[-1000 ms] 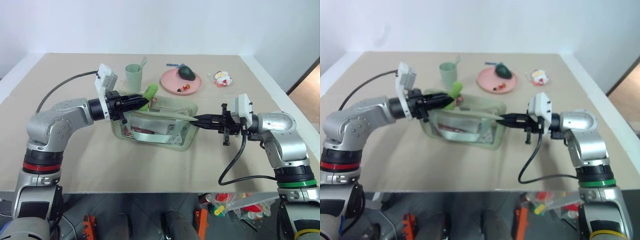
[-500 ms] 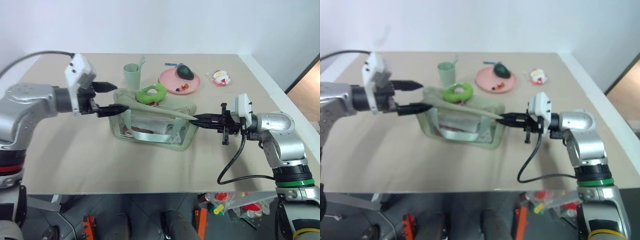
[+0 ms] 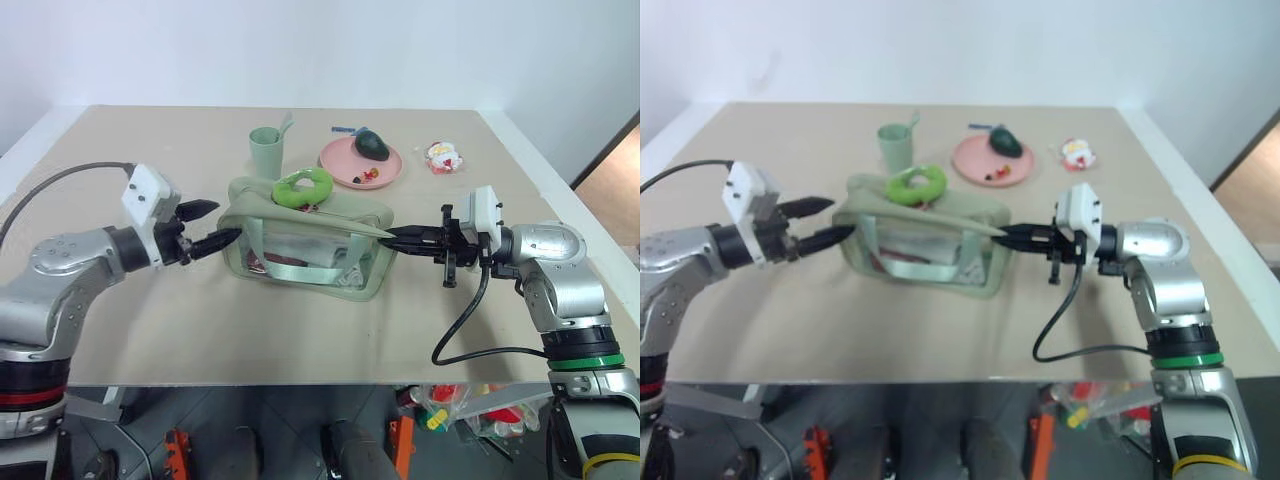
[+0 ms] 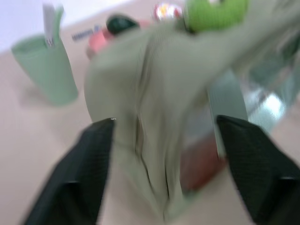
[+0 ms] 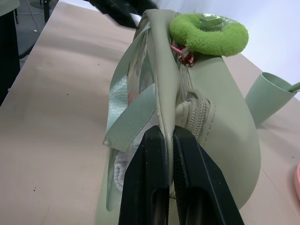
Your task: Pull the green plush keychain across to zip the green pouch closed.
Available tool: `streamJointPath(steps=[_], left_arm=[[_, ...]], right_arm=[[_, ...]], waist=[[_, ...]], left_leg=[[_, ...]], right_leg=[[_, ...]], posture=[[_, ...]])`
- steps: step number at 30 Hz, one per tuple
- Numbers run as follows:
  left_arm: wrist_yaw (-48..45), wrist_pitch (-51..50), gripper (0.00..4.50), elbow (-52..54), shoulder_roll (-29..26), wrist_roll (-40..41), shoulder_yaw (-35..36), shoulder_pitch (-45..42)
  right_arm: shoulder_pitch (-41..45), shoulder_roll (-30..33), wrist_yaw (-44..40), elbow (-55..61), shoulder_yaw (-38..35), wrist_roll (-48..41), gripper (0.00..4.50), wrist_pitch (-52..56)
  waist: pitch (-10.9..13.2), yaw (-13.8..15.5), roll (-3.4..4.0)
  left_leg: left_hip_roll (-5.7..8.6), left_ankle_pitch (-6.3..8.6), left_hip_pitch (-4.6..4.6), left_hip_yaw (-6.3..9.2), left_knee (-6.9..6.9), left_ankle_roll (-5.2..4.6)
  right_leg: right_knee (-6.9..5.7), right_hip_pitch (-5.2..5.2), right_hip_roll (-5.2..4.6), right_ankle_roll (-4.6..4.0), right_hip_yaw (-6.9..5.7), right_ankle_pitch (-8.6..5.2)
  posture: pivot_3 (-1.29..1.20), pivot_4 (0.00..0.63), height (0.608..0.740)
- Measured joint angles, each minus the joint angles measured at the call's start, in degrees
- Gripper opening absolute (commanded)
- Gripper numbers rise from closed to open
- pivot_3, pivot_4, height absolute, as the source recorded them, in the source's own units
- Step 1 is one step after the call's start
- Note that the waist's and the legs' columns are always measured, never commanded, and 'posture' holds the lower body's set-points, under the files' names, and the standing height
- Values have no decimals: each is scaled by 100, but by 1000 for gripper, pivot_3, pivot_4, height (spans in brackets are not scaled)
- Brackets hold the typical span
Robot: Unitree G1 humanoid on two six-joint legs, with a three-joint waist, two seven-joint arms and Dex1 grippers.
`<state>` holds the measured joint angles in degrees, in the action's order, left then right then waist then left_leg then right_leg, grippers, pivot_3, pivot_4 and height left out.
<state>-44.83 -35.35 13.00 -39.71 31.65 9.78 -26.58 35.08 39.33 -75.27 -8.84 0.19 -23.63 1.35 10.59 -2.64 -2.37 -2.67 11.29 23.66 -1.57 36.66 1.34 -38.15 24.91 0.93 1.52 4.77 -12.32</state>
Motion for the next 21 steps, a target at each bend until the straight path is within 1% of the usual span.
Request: streamJointPath(steps=[5,7,9,10,11,15,16,17,19,21], left_arm=[[62,50,581,-78,159,-4,-21,-36],[53,52,13,-88,159,-18,-41,-32],[46,49,0,-90,160,-16,-72,-13],[46,46,0,-90,160,-14,-76,-10],[45,44,0,-89,160,-10,-83,-11],[46,27,0,-81,160,-2,-91,-4],[49,13,0,-72,164,6,-89,1],[52,-2,0,-65,169,16,-87,8],[61,-35,0,-17,188,58,-77,51],[66,-102,0,38,227,110,-75,76]], right_arm=[[25,-1,-51,-1,7,27,0,14],[24,10,-50,36,1,12,727,142],[19,59,-25,122,-4,-119,1095,615],[18,74,1,148,-6,-168,1456,772],[21,99,43,223,-16,-246,1621,1014],[294,205,255,283,-195,-582,2967,1868],[447,246,337,270,-293,-669,3381,2072],[656,298,419,216,-369,-749,3614,2260],[1236,343,639,57,-543,-921,4403,2774],[1630,266,874,19,-570,-995,4461,3123]], waist=[[0,-9,0],[0,-7,0],[0,-6,0],[0,-5,0],[0,-5,0],[1,-6,2],[1,-5,2],[1,-6,2],[1,-6,2],[0,-6,2]], left_leg=[[-1,0,-1,2,-4,0],[-1,0,0,4,-5,0],[-1,0,2,3,-4,0],[0,0,3,3,-3,0],[2,0,3,2,-3,0],[4,0,4,-2,-1,0],[4,0,5,-1,-1,0],[4,0,4,-1,-1,0],[3,0,4,0,-2,0],[2,0,3,1,-3,0]], right_leg=[[0,1,2,1,0,1],[0,1,2,2,0,0],[0,1,1,2,0,0],[0,2,0,2,1,0],[0,2,-2,2,2,0],[0,4,-3,4,5,0],[0,4,-3,3,4,0],[0,3,-3,4,4,0],[0,3,-3,2,2,0],[0,3,-2,2,2,-1]], posture=[[0,150,740],[0,150,740],[0,150,740],[0,150,740],[0,150,740],[0,150,740],[0,150,740],[0,150,740],[0,150,740],[0,150,740]])
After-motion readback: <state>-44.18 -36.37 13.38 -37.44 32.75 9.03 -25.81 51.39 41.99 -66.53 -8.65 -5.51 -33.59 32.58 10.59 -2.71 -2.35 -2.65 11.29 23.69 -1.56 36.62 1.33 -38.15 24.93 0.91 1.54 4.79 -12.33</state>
